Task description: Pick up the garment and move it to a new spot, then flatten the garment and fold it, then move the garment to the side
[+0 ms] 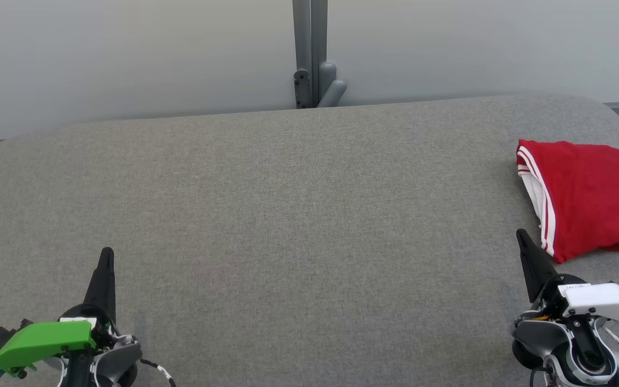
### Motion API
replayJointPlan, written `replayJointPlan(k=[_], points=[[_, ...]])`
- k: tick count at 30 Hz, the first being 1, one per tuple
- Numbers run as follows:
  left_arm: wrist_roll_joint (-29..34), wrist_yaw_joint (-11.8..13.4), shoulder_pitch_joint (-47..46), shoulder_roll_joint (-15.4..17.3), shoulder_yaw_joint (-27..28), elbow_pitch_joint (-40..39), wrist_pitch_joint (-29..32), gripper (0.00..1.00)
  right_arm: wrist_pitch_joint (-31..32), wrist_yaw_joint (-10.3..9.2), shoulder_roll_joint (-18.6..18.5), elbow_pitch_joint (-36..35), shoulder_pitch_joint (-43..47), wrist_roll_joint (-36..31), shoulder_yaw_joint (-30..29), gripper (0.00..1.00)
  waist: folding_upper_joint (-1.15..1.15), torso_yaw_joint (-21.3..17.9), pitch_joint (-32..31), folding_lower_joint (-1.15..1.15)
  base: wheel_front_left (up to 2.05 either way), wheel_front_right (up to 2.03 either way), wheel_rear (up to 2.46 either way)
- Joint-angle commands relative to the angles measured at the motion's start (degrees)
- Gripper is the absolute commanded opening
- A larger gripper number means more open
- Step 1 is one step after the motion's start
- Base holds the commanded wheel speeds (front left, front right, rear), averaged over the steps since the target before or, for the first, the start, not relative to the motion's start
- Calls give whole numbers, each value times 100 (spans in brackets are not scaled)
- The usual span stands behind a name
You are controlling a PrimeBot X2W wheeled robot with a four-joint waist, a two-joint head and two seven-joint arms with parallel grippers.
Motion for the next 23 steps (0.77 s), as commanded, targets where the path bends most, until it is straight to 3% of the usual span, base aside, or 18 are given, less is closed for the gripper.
replayJointPlan(k=[1, 23], points=[[-11, -22, -61, 38, 3, -18, -2, 0, 7, 2, -28, -26, -9, 34, -4, 0, 0, 0, 0, 0, 0, 0, 0], [-11, -22, -61, 38, 3, -18, -2, 0, 7, 2, -28, -26, -9, 34, -4, 0, 0, 0, 0, 0, 0, 0, 0]])
